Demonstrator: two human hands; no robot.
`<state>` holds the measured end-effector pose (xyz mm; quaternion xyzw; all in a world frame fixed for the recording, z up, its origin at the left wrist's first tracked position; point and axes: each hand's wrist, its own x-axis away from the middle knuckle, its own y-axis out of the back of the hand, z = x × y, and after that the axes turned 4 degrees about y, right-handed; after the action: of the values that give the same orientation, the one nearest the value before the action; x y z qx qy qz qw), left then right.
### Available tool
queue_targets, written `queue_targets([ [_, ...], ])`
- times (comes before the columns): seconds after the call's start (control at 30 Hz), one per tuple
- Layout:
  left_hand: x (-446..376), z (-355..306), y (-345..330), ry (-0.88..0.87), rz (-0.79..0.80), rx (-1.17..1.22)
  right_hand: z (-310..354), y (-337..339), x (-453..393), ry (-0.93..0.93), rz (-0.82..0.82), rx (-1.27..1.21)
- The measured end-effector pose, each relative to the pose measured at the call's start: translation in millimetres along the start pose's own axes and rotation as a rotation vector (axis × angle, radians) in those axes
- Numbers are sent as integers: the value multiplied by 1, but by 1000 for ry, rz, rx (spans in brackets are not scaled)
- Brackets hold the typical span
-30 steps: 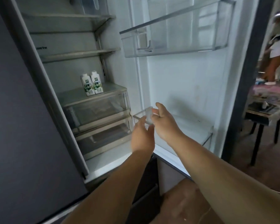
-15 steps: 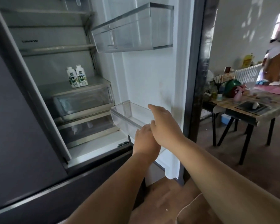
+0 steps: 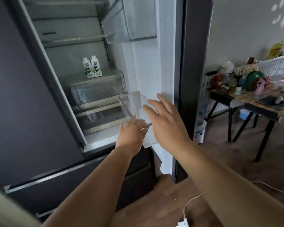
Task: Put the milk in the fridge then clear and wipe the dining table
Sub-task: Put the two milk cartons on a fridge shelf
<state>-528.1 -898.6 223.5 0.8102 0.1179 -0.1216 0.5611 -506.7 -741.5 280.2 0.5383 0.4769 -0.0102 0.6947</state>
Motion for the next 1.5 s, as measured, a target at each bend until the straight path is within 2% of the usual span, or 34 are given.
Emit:
queue_targets([
  [0.3,22,68,46,197,28,-41,67,-17,-14,202,14,101],
  [0.4,29,91,58,254,27,9,93,-26,-26,245,6,103],
  [0.57,55,127,76,346,-12,158,133,-46,-36,202,-22,95],
  [0.7,73,157,87,407,-64,220,160,-68,-41,175,51,120],
  [1.03,72,214,97,477,-57,347,214,-123,-81,194,185,196],
  [1.33,52,246,117,398,-159,386,222,-157,-99,159,49,5],
  [1.5,29,245,118,417,-257,344,213,-183,-127,141,87,-91],
])
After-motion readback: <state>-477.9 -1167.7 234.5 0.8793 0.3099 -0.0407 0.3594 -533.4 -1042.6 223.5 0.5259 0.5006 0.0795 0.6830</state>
